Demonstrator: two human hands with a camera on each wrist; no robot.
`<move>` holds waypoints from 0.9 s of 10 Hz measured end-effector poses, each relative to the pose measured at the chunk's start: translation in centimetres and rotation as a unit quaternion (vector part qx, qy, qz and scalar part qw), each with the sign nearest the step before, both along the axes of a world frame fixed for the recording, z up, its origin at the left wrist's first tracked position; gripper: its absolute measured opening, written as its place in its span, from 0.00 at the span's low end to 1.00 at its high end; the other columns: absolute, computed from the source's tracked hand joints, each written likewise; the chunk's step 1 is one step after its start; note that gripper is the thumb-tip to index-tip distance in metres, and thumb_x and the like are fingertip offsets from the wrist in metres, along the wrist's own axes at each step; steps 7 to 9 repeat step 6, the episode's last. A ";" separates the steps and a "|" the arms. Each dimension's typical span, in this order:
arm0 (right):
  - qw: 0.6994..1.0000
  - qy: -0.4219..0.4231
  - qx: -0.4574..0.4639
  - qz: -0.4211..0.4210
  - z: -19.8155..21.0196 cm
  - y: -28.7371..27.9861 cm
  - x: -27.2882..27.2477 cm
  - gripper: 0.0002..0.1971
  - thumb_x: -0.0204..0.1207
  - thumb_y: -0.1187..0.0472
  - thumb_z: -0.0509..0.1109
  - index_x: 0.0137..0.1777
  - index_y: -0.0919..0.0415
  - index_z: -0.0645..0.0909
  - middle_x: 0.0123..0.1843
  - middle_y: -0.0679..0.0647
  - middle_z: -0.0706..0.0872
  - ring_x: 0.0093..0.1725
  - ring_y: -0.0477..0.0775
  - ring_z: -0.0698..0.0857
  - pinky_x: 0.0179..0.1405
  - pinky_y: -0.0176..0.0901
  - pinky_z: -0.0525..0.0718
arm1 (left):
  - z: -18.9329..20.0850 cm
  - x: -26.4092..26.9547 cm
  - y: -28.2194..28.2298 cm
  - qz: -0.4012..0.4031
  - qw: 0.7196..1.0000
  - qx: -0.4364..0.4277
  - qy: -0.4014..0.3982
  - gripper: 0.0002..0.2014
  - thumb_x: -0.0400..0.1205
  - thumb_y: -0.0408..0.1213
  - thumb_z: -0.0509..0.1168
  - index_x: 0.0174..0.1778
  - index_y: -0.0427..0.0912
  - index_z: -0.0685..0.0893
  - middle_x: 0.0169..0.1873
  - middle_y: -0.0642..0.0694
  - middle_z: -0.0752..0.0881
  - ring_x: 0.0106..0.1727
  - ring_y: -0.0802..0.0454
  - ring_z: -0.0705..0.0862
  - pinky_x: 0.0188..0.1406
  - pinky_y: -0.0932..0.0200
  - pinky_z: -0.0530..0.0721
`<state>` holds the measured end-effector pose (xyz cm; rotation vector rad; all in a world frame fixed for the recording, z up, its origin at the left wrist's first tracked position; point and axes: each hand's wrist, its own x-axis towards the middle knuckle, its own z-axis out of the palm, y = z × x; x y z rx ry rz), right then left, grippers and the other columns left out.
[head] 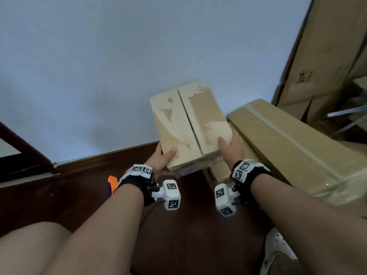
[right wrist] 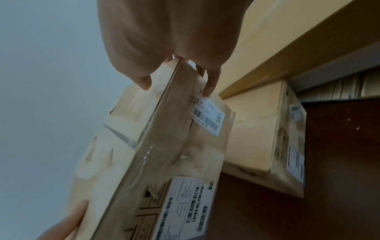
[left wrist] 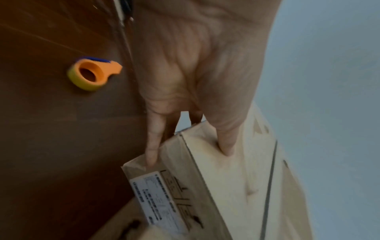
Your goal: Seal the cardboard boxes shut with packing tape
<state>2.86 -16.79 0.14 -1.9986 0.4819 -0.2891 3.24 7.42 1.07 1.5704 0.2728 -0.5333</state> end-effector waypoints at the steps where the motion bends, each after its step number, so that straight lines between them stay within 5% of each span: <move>1: 0.998 0.006 0.007 -0.061 0.7 -4.9 -0.6 0.33 0.79 0.52 0.67 0.81 0.61 0.61 0.76 0.63 0.68 0.72 0.63 0.73 0.72 0.57 0.73 | 1.7 1.1 -5.6 -0.051 0.997 0.050 -0.042 0.30 0.82 0.42 0.68 0.77 0.61 0.62 0.63 0.47 0.83 0.57 0.40 0.87 0.50 0.37 0.89; 2: 0.993 0.081 -0.003 -0.080 0.1 -8.6 -1.0 0.35 0.80 0.52 0.66 0.81 0.65 0.59 0.81 0.65 0.63 0.77 0.66 0.68 0.75 0.59 0.69 | 2.0 1.5 -10.3 -0.146 0.974 0.158 -0.075 0.25 0.84 0.36 0.63 0.78 0.47 0.69 0.71 0.42 0.78 0.65 0.40 0.82 0.63 0.41 0.84; 3: 0.985 0.172 0.008 -0.004 -0.6 -10.1 -1.2 0.32 0.82 0.52 0.63 0.83 0.61 0.59 0.81 0.63 0.63 0.75 0.65 0.71 0.72 0.55 0.72 | 1.5 1.0 -12.6 -0.243 0.920 0.293 -0.092 0.23 0.86 0.42 0.62 0.76 0.39 0.74 0.74 0.44 0.75 0.74 0.44 0.74 0.75 0.51 0.72; 4: 0.982 0.185 -0.007 0.047 0.2 -10.4 -1.8 0.31 0.82 0.54 0.64 0.82 0.59 0.61 0.81 0.60 0.64 0.69 0.63 0.76 0.59 0.47 0.76 | 1.5 0.6 -13.1 -0.249 0.914 0.304 -0.096 0.24 0.85 0.43 0.63 0.77 0.43 0.74 0.75 0.44 0.75 0.75 0.46 0.74 0.76 0.50 0.71; 6: 0.988 0.140 -0.046 0.053 3.9 -11.1 -2.6 0.30 0.82 0.57 0.64 0.82 0.60 0.61 0.83 0.58 0.62 0.74 0.61 0.73 0.62 0.46 0.74 | 4.3 0.7 -13.5 -0.278 0.883 0.355 -0.128 0.22 0.86 0.41 0.61 0.77 0.44 0.74 0.76 0.44 0.73 0.75 0.44 0.73 0.74 0.50 0.74; 9: 0.988 0.140 -0.046 0.053 3.9 -11.1 -2.6 0.30 0.82 0.57 0.64 0.82 0.60 0.61 0.83 0.58 0.62 0.74 0.61 0.73 0.62 0.46 0.74 | 4.3 0.7 -13.5 -0.278 0.883 0.355 -0.128 0.22 0.86 0.41 0.61 0.77 0.44 0.74 0.76 0.44 0.73 0.75 0.44 0.73 0.74 0.50 0.74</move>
